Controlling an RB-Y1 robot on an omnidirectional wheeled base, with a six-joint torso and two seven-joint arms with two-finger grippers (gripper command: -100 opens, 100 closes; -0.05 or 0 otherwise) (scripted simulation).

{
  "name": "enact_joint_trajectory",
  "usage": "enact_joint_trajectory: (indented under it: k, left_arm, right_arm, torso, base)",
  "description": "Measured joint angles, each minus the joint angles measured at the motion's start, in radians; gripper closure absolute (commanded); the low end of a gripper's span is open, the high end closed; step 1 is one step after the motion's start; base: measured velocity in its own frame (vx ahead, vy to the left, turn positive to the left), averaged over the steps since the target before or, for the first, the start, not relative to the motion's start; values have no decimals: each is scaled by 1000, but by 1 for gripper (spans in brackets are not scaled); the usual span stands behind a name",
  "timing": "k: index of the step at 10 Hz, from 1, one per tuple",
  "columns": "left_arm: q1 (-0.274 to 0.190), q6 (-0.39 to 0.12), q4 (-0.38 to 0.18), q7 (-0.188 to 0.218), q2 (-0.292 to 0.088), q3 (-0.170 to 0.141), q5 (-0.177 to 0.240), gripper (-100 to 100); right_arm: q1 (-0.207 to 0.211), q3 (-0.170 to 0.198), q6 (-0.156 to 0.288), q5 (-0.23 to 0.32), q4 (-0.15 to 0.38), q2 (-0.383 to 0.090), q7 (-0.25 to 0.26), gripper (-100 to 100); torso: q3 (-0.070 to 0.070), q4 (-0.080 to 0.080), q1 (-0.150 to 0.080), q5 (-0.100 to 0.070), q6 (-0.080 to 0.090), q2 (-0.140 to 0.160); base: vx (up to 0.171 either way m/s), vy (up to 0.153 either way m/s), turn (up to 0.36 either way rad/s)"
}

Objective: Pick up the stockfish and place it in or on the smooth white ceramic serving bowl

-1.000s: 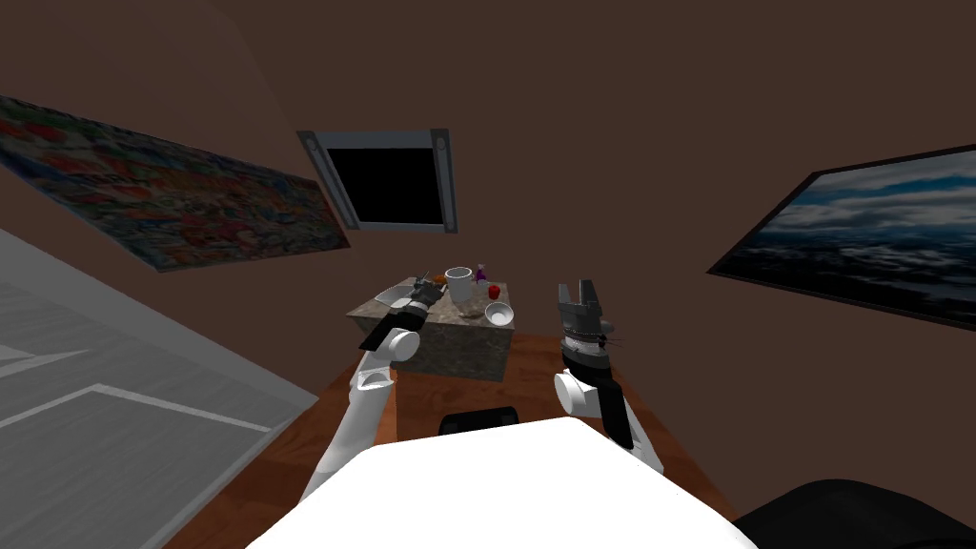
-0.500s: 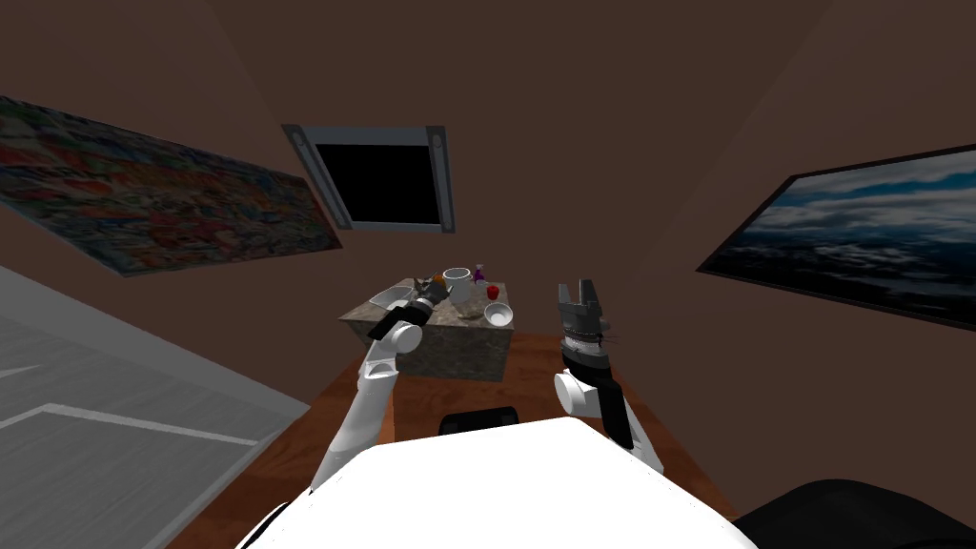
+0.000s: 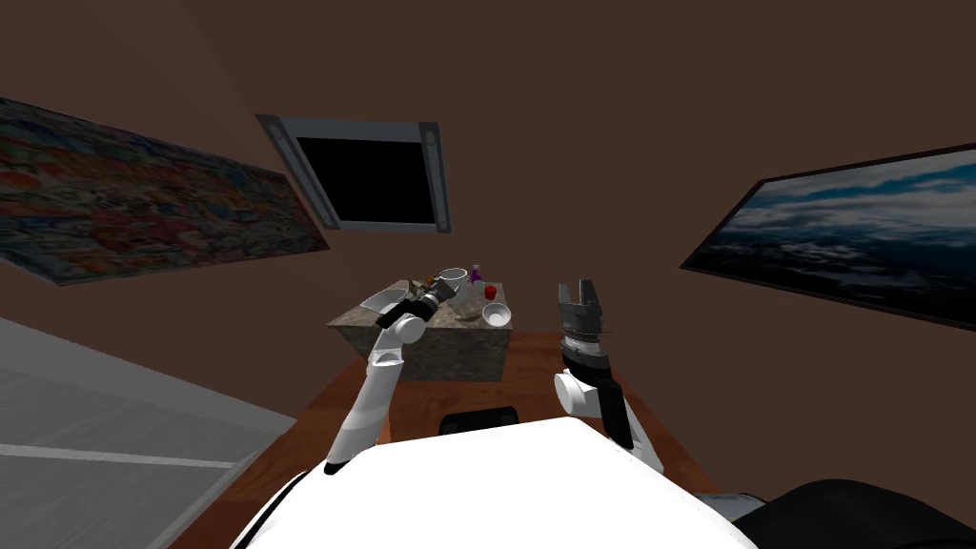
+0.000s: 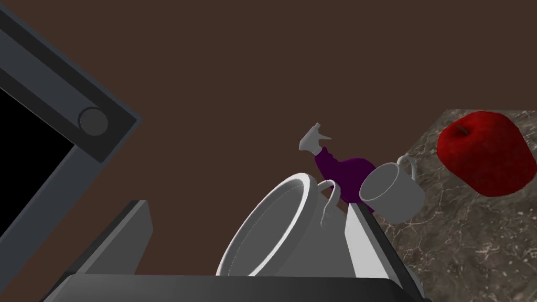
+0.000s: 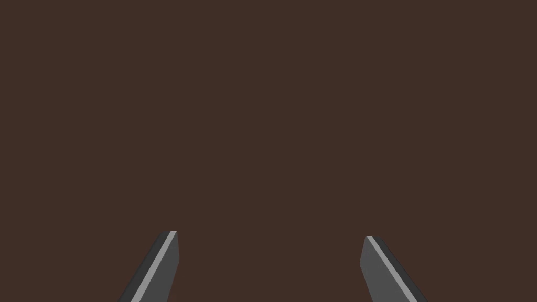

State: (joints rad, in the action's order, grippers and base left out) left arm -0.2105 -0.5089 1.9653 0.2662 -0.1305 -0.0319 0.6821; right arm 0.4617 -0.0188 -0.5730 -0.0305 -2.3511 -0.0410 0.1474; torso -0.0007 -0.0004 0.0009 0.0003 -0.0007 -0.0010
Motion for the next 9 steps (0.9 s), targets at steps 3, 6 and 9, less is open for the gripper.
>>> enact_joint_trajectory:
  k: [3,6,9]
  left_arm:
    - [-47,-84,-27,15,-11,-4,34,-100]
    - [-86,-160,-52,27,-20,-2,63,-100]
    - [-128,-230,-81,39,-31,-1,88,-100]
  right_arm:
    - [0,0,0,0,0,0,0,0]
    - [0,0,0,0,0,0,0,0]
    - [0,0,0,0,0,0,0,0]
  torso:
    - [0,0,0,0,0,0]
    - [0,0,0,0,0,0]
    - [0,0,0,0,0,0]
  base:
    - [8,23,-74]
    - [8,19,-78]
    - [4,20,-76]
